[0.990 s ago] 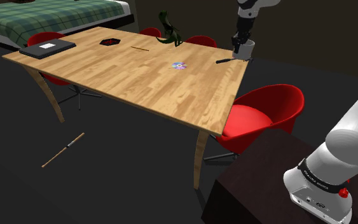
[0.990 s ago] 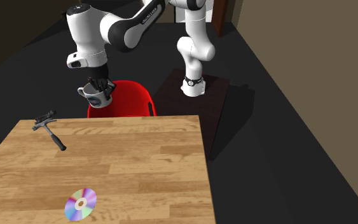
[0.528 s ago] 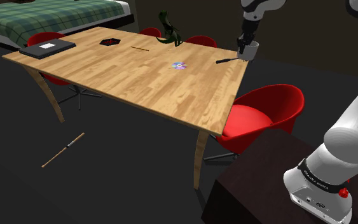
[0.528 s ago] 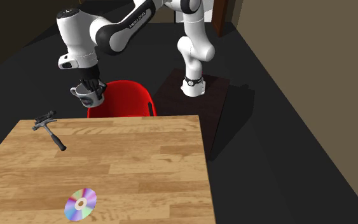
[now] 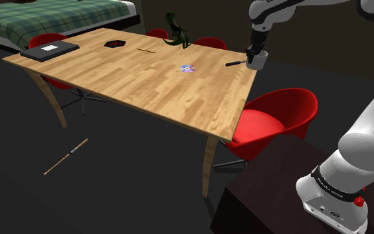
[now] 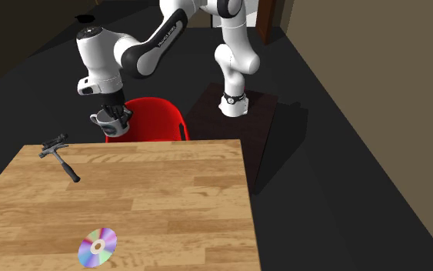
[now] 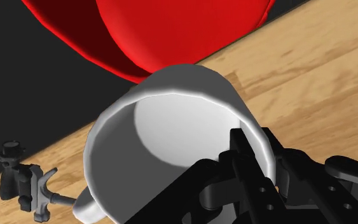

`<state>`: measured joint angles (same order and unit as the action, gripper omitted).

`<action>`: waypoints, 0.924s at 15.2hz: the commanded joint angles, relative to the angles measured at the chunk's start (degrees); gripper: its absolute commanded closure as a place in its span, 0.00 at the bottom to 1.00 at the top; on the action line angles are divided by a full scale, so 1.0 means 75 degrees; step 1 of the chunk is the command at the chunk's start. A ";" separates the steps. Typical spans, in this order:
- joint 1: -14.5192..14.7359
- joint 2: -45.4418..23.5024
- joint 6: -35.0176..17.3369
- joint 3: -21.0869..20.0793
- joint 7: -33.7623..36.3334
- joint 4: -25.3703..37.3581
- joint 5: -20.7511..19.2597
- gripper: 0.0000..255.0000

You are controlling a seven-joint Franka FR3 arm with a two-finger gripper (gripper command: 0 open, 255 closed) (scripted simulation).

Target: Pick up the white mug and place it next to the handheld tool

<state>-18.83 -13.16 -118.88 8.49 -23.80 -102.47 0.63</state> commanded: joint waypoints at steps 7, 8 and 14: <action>-0.0014 -0.0308 -0.0738 -0.0015 -0.0023 -0.0428 0.0053 1.00; -0.0016 -0.0349 -0.0828 -0.0017 -0.0026 -0.0477 0.0060 1.00; -0.0030 -0.0628 -0.1362 -0.0035 -0.0049 -0.0735 0.0110 1.00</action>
<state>-19.05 -17.56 -128.38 8.25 -24.17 -107.62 1.40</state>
